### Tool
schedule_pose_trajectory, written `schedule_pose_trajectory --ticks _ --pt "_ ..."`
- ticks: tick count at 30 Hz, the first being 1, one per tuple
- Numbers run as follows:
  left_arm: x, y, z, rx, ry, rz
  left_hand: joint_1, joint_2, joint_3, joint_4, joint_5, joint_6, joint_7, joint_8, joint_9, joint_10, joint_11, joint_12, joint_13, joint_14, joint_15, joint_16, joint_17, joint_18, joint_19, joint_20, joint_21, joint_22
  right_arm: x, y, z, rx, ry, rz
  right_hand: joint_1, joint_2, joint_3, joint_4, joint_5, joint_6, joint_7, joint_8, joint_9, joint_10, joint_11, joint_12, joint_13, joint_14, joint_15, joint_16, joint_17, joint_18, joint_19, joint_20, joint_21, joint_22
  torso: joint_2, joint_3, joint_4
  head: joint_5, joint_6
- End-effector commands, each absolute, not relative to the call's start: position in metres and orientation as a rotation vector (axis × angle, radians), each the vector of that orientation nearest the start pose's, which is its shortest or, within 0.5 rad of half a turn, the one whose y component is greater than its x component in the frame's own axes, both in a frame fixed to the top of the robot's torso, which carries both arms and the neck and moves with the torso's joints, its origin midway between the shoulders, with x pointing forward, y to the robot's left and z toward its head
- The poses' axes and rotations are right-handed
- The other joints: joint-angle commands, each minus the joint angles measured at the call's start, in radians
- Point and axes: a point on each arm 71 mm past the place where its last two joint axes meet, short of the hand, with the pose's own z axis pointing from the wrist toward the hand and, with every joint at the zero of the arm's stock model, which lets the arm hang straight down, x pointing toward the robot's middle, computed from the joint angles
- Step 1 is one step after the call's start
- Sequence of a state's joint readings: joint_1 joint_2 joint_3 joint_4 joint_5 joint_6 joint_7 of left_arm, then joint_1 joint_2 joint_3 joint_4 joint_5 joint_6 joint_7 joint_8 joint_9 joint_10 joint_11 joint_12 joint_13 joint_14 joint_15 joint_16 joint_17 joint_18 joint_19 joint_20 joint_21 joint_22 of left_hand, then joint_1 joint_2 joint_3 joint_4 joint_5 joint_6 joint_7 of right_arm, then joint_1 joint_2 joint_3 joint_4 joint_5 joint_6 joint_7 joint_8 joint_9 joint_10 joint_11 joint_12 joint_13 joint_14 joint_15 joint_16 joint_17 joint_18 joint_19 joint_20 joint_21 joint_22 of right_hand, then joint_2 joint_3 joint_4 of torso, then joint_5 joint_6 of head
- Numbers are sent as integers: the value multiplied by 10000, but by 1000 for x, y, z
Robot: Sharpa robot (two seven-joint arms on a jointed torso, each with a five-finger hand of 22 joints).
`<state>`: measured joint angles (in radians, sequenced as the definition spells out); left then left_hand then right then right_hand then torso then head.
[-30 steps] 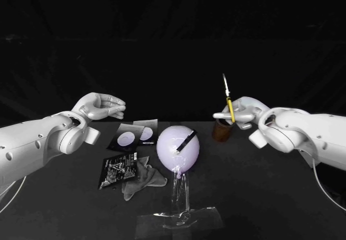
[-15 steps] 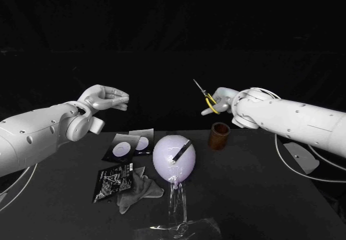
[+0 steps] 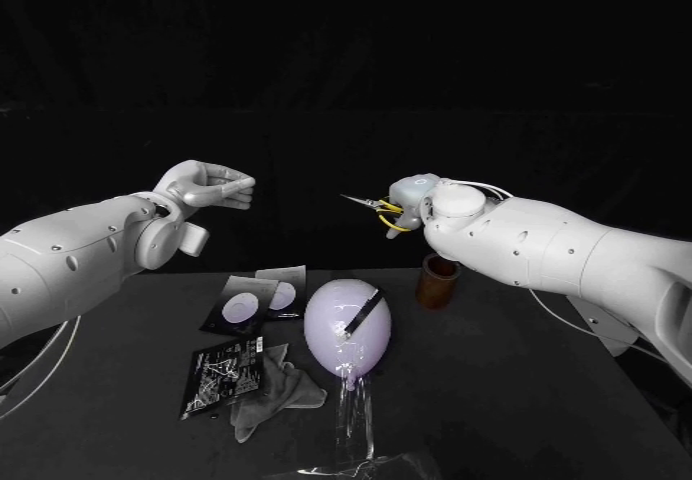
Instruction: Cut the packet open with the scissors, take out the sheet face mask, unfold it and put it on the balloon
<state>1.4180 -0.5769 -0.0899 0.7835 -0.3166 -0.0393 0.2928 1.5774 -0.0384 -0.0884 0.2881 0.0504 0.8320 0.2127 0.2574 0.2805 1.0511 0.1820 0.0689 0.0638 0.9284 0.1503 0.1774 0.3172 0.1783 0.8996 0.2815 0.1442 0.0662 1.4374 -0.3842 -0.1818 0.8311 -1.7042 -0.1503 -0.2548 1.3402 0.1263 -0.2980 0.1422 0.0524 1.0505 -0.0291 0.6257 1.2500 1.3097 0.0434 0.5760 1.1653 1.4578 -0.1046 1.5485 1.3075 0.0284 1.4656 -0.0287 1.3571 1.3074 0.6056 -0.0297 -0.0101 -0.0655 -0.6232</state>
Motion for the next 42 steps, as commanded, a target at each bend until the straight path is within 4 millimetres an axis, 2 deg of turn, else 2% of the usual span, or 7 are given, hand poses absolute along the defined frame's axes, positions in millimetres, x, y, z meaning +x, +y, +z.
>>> schedule_pose_trajectory --ticks 1,6,8,10,17,24,42 --pt "623 280 -91 -6965 14130 -12165 -122 -27 -115 6 -27 -55 153 -68 -15 -137 4 -41 9 -176 43 -157 -78 -211 -363 78 -236 -35 619 -159 -118 -5342 14844 -1544 1569 1472 -45 -2 -25 -54 -8 -44 -9 1687 -1339 5714 -19 991 -345 -13 1899 158 159 32 55 1919 72 -53 15 100 75" --pt "627 267 -76 -6311 13976 -12075 -371 -110 -286 -3 -34 -104 151 -103 -23 -356 14 -45 6 157 7 -41 -54 27 451 -93 234 221 616 -134 -117 -6160 14326 -2207 1561 1458 -73 31 -26 -61 9 -141 -47 1682 -1320 5658 -52 987 -319 -23 1873 154 160 55 60 1924 121 -70 12 278 151" --pt "629 261 -71 -5900 14082 -11928 -593 -225 -371 26 -28 -176 159 -142 -30 -592 108 -48 4 -407 147 -363 -193 -137 -44 52 -45 86 614 -125 -116 -6373 14066 -2376 1578 1448 -78 31 -25 -50 10 -163 -56 1684 -1315 5643 -59 986 -308 -25 1866 148 169 65 84 1934 132 -75 26 297 159" --pt "631 251 -67 -5313 14331 -11690 -874 -327 -354 42 -27 -334 202 -222 -51 -801 222 -37 8 -1066 344 -771 -384 -712 -1180 107 -679 -33 610 -116 -115 -6553 13757 -2475 1642 1444 -65 13 -23 -40 13 -212 -76 1684 -1309 5601 -83 985 -294 -28 1860 147 167 80 80 1935 146 -84 42 334 190" --pt "633 217 -66 -3472 15366 -10837 -1262 -572 -283 75 -27 -561 418 -342 -92 -1059 318 -40 2 -1296 440 -966 -500 -870 -1538 96 -751 -7 599 -93 -113 -6942 13147 -2451 1799 1395 -80 66 -24 -114 91 -553 -211 1562 -1236 5072 -472 949 -224 -97 1674 189 65 151 -150 1870 150 -103 11 406 244" --pt "632 194 -71 -2470 16303 -10322 -1158 -468 9 34 -25 -262 387 -185 -25 -713 227 132 37 -743 294 -733 -465 -659 -927 63 -487 102 594 -84 -113 -7062 12922 -2436 1992 1366 -110 207 -24 -193 194 -1010 -395 1136 -1143 3386 -1830 947 -144 -113 1658 214 3 261 -309 1833 150 -99 22 498 283" --pt "627 162 -82 -1529 18007 -10099 -593 -96 122 -5 -26 190 117 -14 36 19 -45 209 39 43 17 -442 -424 -404 -523 67 -261 124 582 -69 -112 -7244 12397 -1906 2091 1360 -106 248 -24 -156 208 -1122 -431 1113 -1129 3113 -2025 958 -128 -95 1711 198 46 287 -224 1866 153 -95 10 498 327"
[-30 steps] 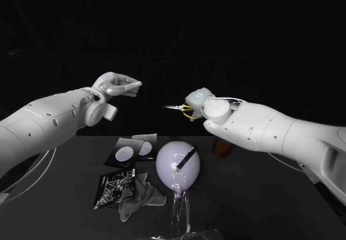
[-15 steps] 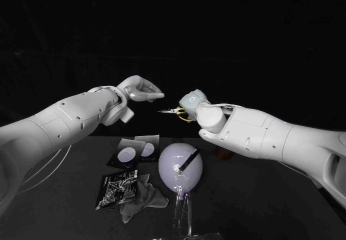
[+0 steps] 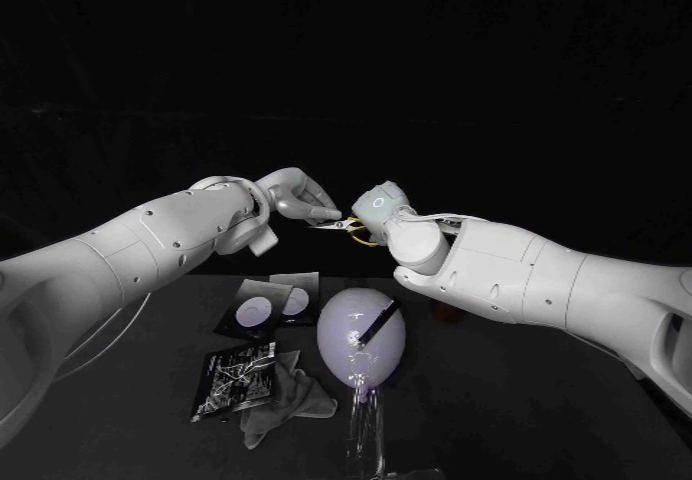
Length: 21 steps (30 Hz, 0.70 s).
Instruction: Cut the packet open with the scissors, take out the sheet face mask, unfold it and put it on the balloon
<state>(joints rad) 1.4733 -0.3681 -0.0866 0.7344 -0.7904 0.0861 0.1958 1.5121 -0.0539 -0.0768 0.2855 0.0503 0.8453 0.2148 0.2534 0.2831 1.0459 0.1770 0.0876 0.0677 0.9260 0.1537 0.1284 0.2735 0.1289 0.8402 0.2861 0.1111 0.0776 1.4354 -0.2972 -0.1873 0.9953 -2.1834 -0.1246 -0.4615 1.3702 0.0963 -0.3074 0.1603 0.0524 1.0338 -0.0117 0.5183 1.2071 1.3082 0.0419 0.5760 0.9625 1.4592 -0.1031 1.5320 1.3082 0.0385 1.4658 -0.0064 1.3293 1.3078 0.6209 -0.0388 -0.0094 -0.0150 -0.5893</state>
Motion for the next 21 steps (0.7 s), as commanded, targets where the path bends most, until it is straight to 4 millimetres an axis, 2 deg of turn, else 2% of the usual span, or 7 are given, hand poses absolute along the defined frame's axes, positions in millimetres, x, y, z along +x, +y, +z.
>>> schedule_pose_trajectory --ticks 1,11,17,18,20,21 --pt "627 161 -82 -1509 18042 -10124 61 66 4 21 -26 62 95 26 10 76 4 21 0 72 -18 50 12 92 75 21 71 9 582 -68 -112 -7264 12386 -1871 1790 1660 -11 67 -24 11 34 -49 -2 1129 -1113 3112 4 944 -143 70 1704 98 45 64 54 1862 0 -4 2 -6 -11" --pt "624 154 -84 -1344 18329 -10307 99 236 -4 24 -25 156 67 41 9 190 -27 1 -3 166 -49 72 17 151 111 16 88 1 577 -62 -112 -7452 12361 -1655 1814 1659 -7 70 -24 27 34 -62 -4 1149 -1114 3131 26 947 -142 75 1719 94 55 67 73 1870 0 -6 8 -20 -65" --pt "623 152 -85 -1283 18483 -10345 288 440 36 -7 -24 306 14 59 2 379 -90 -5 -1 350 -115 140 43 238 182 14 125 -1 577 -62 -112 -7451 12342 -1637 1814 1659 -7 70 -24 27 34 -62 -4 1149 -1114 3131 26 947 -142 75 1719 94 55 67 73 1870 -2 -11 17 0 -94" --pt "623 152 -85 -1281 18509 -10342 438 538 99 -34 -21 355 -16 55 -7 485 -127 8 6 449 -151 183 65 279 236 13 155 5 577 -62 -112 -7446 12336 -1634 1814 1659 -7 70 -24 27 34 -62 -4 1149 -1114 3131 26 947 -142 75 1719 94 55 67 73 1870 3 -10 10 3 -94" --pt "623 152 -85 -1279 18557 -10336 524 580 120 -22 -23 401 -24 45 -19 569 -148 7 5 524 -179 212 83 313 286 18 182 10 577 -62 -112 -7440 12322 -1637 1814 1659 -7 70 -24 27 34 -62 -4 1149 -1114 3131 26 947 -142 75 1719 94 55 67 73 1870 8 -6 0 -2 -99" --pt "623 152 -85 -1275 18588 -10336 705 696 219 -40 -21 437 -62 29 -36 717 -202 37 15 661 -233 275 117 355 371 16 229 24 577 -62 -112 -7438 12318 -1643 1838 1660 -1 75 -24 45 34 -75 -5 1172 -1114 3147 45 951 -142 81 1735 91 64 70 90 1877 10 -5 -4 -9 -101"
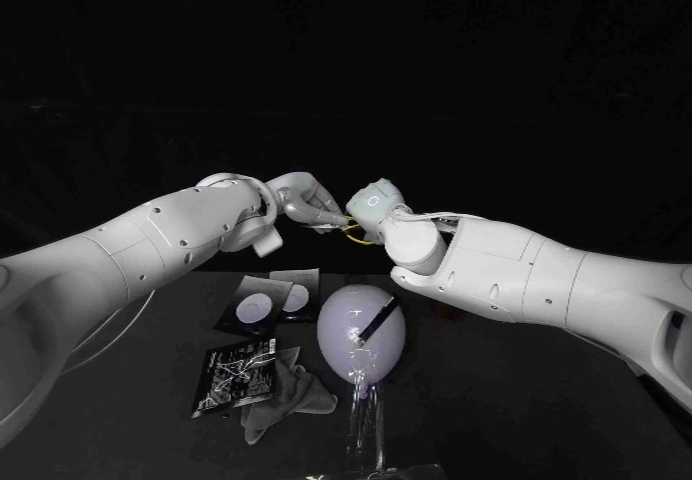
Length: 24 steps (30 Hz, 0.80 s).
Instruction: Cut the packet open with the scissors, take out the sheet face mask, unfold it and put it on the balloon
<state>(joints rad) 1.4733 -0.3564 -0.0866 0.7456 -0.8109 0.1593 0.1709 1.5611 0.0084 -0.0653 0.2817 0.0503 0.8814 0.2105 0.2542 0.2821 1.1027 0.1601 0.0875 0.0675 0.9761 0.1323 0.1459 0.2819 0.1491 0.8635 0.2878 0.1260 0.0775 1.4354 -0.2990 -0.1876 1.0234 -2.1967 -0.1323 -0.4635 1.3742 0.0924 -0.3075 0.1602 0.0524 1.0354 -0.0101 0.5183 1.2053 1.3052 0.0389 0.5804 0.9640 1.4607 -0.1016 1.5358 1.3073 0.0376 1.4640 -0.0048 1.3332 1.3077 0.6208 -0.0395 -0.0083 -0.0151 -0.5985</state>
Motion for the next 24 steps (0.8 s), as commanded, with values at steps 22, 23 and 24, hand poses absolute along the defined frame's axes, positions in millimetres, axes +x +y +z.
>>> schedule_pose_trajectory --ticks 22,23,24 --pt "621 150 -88 -1180 19055 -10600 1379 406 1062 89 -17 954 -338 131 -42 1394 -467 18 -20 1182 -460 516 357 333 636 -53 359 82 574 -60 -112 -7514 12290 -1522 1806 1700 1 79 -24 36 18 -80 13 1206 -1085 3094 24 936 -157 43 1743 101 82 57 50 1878 0 1 -2 -27 -72" --pt "620 150 -88 -1184 19068 -10616 1380 396 1082 89 -17 970 -343 132 -42 1415 -473 8 -20 1197 -465 520 364 334 646 -57 365 83 573 -60 -113 -7522 12289 -1521 1806 1700 1 79 -24 36 18 -80 13 1206 -1085 3094 24 936 -157 43 1743 101 82 57 50 1878 2 -1 -1 -27 -83" --pt "620 149 -88 -1183 19091 -10630 1382 392 1090 88 -17 976 -346 132 -41 1423 -475 5 -20 1202 -467 521 367 335 650 -58 368 83 573 -59 -113 -7527 12286 -1521 1806 1700 1 79 -24 36 18 -80 13 1206 -1085 3094 24 936 -157 43 1743 101 82 57 50 1878 2 -3 -2 -28 -87"
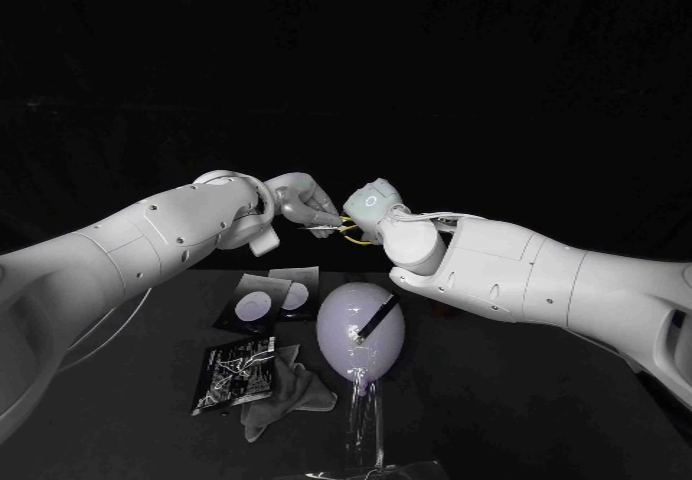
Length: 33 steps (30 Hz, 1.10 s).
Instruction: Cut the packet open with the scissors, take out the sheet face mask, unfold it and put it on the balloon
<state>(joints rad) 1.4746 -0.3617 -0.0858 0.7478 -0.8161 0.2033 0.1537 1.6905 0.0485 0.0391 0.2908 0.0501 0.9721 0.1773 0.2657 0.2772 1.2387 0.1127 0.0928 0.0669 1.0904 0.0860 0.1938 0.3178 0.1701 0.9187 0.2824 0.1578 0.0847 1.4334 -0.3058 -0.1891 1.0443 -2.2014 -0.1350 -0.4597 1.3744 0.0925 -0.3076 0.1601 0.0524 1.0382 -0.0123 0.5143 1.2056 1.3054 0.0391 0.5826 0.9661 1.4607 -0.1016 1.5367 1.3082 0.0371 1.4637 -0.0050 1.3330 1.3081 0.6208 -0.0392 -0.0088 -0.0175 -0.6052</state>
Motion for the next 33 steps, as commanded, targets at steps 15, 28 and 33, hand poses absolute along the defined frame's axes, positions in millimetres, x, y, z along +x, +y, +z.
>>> schedule_pose_trajectory --ticks 15,28,33 --pt "618 148 -92 -1146 19712 -10470 -662 -569 -44 40 -22 366 -115 7 33 583 -109 -168 -6 454 -132 170 221 119 192 -12 108 -2 573 -60 -110 -7482 11937 -1726 1811 1696 -1 96 -24 29 41 -49 12 1223 -1086 3065 2 933 -156 29 1718 101 95 63 71 1882 7 -2 1 -14 -50" --pt "617 147 -94 -1185 19973 -10475 -1541 -670 -385 12 -18 428 -152 -100 4 736 -134 -253 2 527 -160 169 348 118 191 1 99 -33 572 -58 -110 -7527 11844 -1717 1830 1692 2 102 -24 53 36 -54 16 1245 -1089 3065 5 935 -155 33 1729 100 101 66 81 1886 7 0 0 -21 -58" --pt "617 146 -94 -1240 20023 -10529 -1144 -549 -164 -72 -13 498 -238 -98 13 775 -221 -269 -2 565 -221 175 393 123 207 -4 108 -37 571 -58 -110 -7529 11806 -1681 1830 1692 2 102 -24 53 36 -54 16 1245 -1089 3065 5 935 -155 33 1729 100 101 66 81 1886 6 -1 3 -17 -55"
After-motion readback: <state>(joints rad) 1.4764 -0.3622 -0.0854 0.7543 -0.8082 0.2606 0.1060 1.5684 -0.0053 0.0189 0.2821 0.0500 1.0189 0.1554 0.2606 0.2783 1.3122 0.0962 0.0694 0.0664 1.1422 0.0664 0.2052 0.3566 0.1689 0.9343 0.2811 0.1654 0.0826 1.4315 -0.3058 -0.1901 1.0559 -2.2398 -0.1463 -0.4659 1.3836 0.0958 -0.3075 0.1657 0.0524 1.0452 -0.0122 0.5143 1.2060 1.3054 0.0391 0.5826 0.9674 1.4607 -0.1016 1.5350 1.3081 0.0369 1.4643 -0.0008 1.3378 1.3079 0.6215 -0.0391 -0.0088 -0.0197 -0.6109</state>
